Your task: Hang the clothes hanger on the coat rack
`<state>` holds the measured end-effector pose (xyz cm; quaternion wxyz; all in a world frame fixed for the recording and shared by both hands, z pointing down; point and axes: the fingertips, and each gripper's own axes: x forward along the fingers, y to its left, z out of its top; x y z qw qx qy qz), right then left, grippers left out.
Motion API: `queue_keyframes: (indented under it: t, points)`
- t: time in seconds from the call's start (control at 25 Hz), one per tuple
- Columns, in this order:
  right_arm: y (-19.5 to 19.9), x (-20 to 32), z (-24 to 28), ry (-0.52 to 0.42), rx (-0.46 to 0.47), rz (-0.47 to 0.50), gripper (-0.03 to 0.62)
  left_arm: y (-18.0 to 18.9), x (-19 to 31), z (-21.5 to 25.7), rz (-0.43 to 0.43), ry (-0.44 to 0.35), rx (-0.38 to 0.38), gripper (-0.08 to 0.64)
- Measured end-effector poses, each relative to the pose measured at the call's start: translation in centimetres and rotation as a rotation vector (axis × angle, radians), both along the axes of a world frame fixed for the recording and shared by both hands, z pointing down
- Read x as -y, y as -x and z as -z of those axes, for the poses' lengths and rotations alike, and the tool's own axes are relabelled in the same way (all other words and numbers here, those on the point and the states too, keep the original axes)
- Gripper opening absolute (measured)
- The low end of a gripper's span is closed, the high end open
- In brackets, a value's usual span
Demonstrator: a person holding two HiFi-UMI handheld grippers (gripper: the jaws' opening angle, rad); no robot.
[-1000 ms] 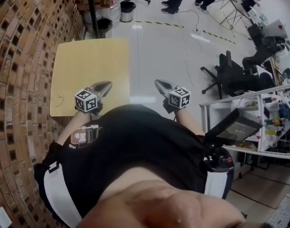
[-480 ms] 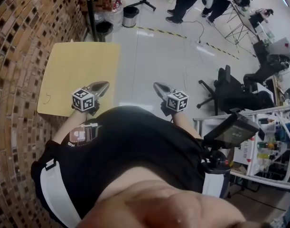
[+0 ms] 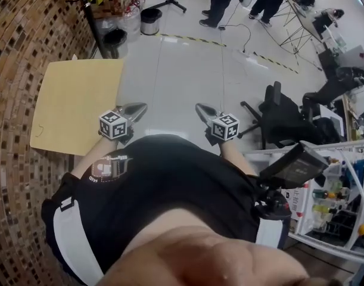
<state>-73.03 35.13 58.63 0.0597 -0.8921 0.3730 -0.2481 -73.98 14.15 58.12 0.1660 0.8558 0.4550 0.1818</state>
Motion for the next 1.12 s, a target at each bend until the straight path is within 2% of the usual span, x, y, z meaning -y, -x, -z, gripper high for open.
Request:
queue_keyframes:
  t: [0.16,0.32,0.56,0.84,0.96,1.12]
  points:
    - [-1.7,-1.9,-0.4,-0.021,0.007,-0.023,0.014,-2.2,-1.9,-0.5,-0.024,-0.016,0.017,0.002]
    - [-5.1,-2.9,-1.1,-0.018,0.013,-0.046,0.014,-6.6,-2.3,-0.8,-0.034,-0.015,0.009,0.002]
    - [-14.5,-2.1,0.2,0.027,0.001,-0.064,0.014,-16.7,-1.6,-0.9,-0.056,0.026,-0.011,0.002]
    - [-26.4,0.0,2.1,0.025,-0.023,-0.110,0.014,-27.1,1.2,0.0,-0.119,0.024,-0.027,0.002]
    - [-29.9,1.2,2.2,0.021,-0.014,-0.094,0.014,-30.7,2.7,0.5,-0.086,0.041,-0.023,0.002]
    - [-34.3,1.5,1.1,0.021,0.013,-0.070,0.014,-33.8,4.2,-0.2,-0.025,0.058,0.009,0.002]
